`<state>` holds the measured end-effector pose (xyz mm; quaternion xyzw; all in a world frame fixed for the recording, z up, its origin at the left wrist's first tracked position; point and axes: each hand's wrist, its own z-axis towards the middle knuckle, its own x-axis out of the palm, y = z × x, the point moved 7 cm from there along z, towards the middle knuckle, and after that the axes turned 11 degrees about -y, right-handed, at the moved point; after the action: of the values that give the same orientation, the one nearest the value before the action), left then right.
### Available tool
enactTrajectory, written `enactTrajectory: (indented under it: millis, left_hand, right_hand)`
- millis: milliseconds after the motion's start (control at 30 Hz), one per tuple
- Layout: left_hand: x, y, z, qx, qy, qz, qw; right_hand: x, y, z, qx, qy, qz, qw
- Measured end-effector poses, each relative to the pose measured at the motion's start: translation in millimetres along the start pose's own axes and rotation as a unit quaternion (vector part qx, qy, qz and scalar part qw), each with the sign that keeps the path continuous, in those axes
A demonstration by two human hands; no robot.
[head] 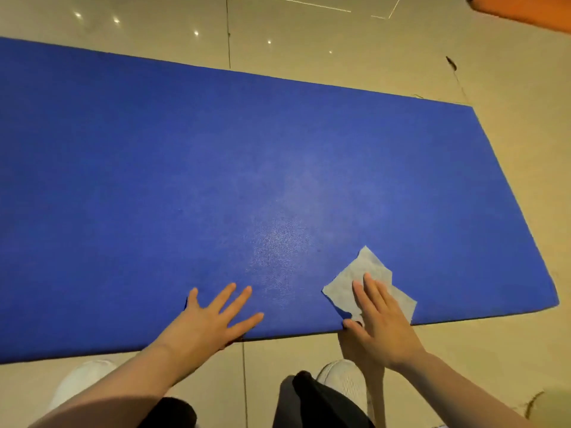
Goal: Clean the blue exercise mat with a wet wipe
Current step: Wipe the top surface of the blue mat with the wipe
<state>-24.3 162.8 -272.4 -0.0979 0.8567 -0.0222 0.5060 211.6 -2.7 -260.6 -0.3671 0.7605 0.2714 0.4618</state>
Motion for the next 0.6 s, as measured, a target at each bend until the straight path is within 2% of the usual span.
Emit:
enactTrajectory:
  millis: [67, 133, 200, 300, 433, 600]
  left_hand:
    - [-2.1, 1.9, -3.8, 0.019, 0.003, 0.027, 0.999]
    - [-0.9, 10.1, -14.5, 0.005, 0.0, 0.032, 0.999]
    - [-17.8, 19.7, -28.3, 0.018, -0.118, 0.07, 0.99]
    - [-6.1, 64.6, -56.8, -0.06, -0.113, 0.08, 0.989]
    - [-19.9, 116.7, -108.3, -0.13, -0.192, 0.102, 0.967]
    - [-9.7, 163.4, -162.4, -0.225, -0.166, 0.077, 0.957]
  right_hand:
    - [2.5, 5.5, 1.3, -0.018, -0.011, -0.023, 1.0]
    - [-2.4, 8.4, 5.4, -0.043, -0.005, -0.038, 0.998]
    - [-15.0, 21.5, 11.0, -0.093, -0.006, -0.051, 0.994]
    - [-30.4, 60.5, 15.7, -0.193, -0.055, -0.082, 0.976]
    - [-41.0, 123.1, 14.6, -0.288, -0.161, -0.081, 0.941]
    - [-59.1, 207.2, 13.1, -0.357, -0.223, -0.042, 0.906]
